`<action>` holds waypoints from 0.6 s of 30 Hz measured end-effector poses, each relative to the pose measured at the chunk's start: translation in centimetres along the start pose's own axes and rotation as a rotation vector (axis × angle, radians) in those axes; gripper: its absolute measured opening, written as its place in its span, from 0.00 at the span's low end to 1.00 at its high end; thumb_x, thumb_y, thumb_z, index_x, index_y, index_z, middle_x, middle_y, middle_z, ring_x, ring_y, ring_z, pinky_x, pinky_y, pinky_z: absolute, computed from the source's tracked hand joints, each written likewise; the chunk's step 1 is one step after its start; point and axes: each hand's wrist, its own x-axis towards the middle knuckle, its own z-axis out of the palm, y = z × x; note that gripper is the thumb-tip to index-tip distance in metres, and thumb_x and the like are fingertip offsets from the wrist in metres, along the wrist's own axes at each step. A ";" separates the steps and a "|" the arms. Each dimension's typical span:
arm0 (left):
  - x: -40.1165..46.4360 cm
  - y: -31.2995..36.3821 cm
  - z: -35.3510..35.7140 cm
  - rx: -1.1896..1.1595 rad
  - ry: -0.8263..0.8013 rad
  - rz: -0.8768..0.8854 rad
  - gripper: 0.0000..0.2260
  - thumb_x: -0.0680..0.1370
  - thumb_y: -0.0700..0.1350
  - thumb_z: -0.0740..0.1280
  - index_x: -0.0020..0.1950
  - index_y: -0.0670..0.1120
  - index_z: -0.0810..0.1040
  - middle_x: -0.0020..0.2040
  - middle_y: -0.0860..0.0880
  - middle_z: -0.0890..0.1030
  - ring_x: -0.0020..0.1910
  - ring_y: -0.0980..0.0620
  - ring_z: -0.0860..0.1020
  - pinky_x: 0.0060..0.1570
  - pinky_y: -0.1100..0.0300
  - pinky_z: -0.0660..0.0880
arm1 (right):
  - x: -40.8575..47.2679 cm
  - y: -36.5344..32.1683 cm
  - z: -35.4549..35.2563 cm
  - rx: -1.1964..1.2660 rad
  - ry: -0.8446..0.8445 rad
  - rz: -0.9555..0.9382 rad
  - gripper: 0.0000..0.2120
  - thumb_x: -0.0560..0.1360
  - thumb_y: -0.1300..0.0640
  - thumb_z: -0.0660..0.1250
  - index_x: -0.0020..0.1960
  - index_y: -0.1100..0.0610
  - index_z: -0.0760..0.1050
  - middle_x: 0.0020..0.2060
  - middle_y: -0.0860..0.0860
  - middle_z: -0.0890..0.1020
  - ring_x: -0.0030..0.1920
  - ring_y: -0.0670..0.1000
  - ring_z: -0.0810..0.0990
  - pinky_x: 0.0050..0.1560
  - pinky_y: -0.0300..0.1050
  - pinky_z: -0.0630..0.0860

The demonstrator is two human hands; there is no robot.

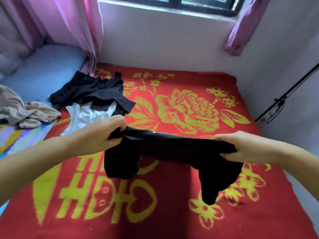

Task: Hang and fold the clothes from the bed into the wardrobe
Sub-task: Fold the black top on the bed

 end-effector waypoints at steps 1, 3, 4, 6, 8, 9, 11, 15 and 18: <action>-0.2 0.4 -1.6 0.026 0.038 0.015 0.04 0.71 0.49 0.58 0.42 0.53 0.63 0.41 0.58 0.65 0.36 0.55 0.67 0.36 0.60 0.67 | -1.3 -0.6 -1.0 0.005 -0.047 0.015 0.16 0.75 0.57 0.63 0.50 0.33 0.70 0.40 0.39 0.80 0.40 0.42 0.78 0.41 0.42 0.75; -0.2 0.2 -3.9 0.068 0.070 0.025 0.06 0.72 0.48 0.61 0.42 0.46 0.70 0.42 0.54 0.69 0.38 0.54 0.70 0.38 0.64 0.68 | -2.5 -1.0 -3.2 -0.040 -0.041 0.064 0.16 0.75 0.57 0.63 0.46 0.33 0.71 0.40 0.36 0.79 0.40 0.39 0.78 0.42 0.39 0.75; 0.4 -0.1 -4.7 0.077 0.075 0.018 0.09 0.73 0.48 0.63 0.41 0.43 0.73 0.41 0.52 0.71 0.38 0.55 0.71 0.39 0.65 0.69 | -2.2 -0.8 -4.4 -0.082 0.022 0.082 0.12 0.75 0.57 0.64 0.45 0.39 0.73 0.38 0.39 0.80 0.39 0.40 0.78 0.42 0.38 0.74; 2.7 -1.0 -5.9 0.088 0.012 -0.123 0.09 0.74 0.46 0.69 0.38 0.43 0.75 0.36 0.52 0.74 0.34 0.56 0.72 0.39 0.62 0.71 | -0.1 0.2 -6.6 -0.197 0.170 0.157 0.03 0.76 0.56 0.65 0.43 0.51 0.75 0.36 0.45 0.79 0.38 0.45 0.77 0.42 0.41 0.72; 6.3 -2.2 -6.7 0.138 -0.158 -0.343 0.11 0.73 0.39 0.70 0.33 0.46 0.72 0.30 0.52 0.72 0.30 0.54 0.70 0.36 0.60 0.69 | 3.2 1.3 -8.2 -0.295 0.253 0.260 0.06 0.77 0.54 0.64 0.41 0.54 0.72 0.38 0.51 0.78 0.43 0.53 0.78 0.42 0.43 0.71; 8.2 -3.0 -7.0 0.179 -0.185 -0.408 0.12 0.72 0.36 0.69 0.32 0.47 0.71 0.29 0.52 0.71 0.31 0.51 0.71 0.34 0.60 0.66 | 4.9 2.2 -8.9 -0.309 0.296 0.303 0.06 0.77 0.55 0.64 0.41 0.54 0.73 0.39 0.52 0.78 0.44 0.56 0.78 0.42 0.43 0.70; 11.9 -3.3 -8.6 0.252 -0.064 -0.475 0.09 0.69 0.31 0.63 0.34 0.45 0.73 0.30 0.50 0.71 0.36 0.45 0.73 0.35 0.59 0.63 | 7.3 3.5 -10.8 -0.276 0.436 0.367 0.06 0.77 0.57 0.62 0.43 0.56 0.76 0.41 0.54 0.80 0.44 0.57 0.78 0.43 0.44 0.74; 17.2 -2.7 -14.1 0.240 0.349 -0.474 0.11 0.70 0.28 0.57 0.43 0.39 0.76 0.37 0.44 0.77 0.40 0.42 0.77 0.38 0.55 0.72 | 7.3 3.8 -16.8 -0.028 0.858 0.408 0.08 0.74 0.62 0.59 0.37 0.56 0.71 0.42 0.59 0.81 0.40 0.58 0.78 0.42 0.47 0.74; 18.9 -1.6 -18.7 0.344 0.544 -0.326 0.08 0.74 0.30 0.60 0.46 0.39 0.76 0.41 0.42 0.77 0.44 0.42 0.76 0.42 0.54 0.70 | 4.7 2.3 -20.9 0.048 1.149 0.287 0.09 0.71 0.57 0.58 0.36 0.59 0.74 0.36 0.60 0.79 0.41 0.60 0.77 0.39 0.46 0.67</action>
